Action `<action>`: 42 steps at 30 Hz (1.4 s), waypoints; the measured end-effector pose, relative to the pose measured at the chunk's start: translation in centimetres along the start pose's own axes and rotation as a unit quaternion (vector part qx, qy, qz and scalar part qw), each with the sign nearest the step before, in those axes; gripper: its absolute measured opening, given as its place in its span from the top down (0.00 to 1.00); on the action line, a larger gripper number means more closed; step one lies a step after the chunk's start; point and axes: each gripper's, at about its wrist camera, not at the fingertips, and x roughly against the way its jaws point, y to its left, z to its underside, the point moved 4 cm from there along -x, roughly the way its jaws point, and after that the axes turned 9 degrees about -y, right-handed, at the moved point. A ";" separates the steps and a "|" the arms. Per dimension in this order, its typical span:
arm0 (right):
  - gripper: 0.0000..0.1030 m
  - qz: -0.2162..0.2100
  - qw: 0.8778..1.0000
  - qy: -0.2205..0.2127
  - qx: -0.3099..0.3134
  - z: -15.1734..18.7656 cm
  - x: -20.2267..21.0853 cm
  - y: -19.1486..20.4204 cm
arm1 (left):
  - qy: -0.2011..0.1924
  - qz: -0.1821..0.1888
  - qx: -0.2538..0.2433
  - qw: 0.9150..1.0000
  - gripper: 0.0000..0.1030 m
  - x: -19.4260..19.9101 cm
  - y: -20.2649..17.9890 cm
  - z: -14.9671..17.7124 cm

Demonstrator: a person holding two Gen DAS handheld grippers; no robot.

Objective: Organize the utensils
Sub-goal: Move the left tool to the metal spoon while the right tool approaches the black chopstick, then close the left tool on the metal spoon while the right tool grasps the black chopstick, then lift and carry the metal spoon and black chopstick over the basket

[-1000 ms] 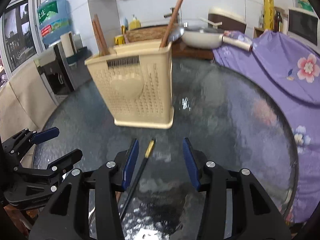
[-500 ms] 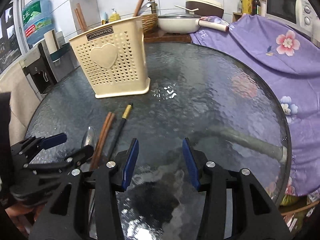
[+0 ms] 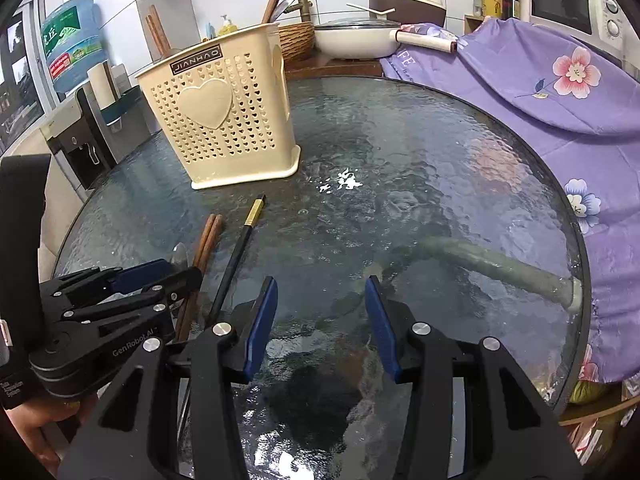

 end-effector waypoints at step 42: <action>0.93 -0.007 0.999 0.053 -0.006 -3.8 -8.9 5.4 | -0.030 -0.001 0.056 0.998 0.65 1.5 5.7 -1.8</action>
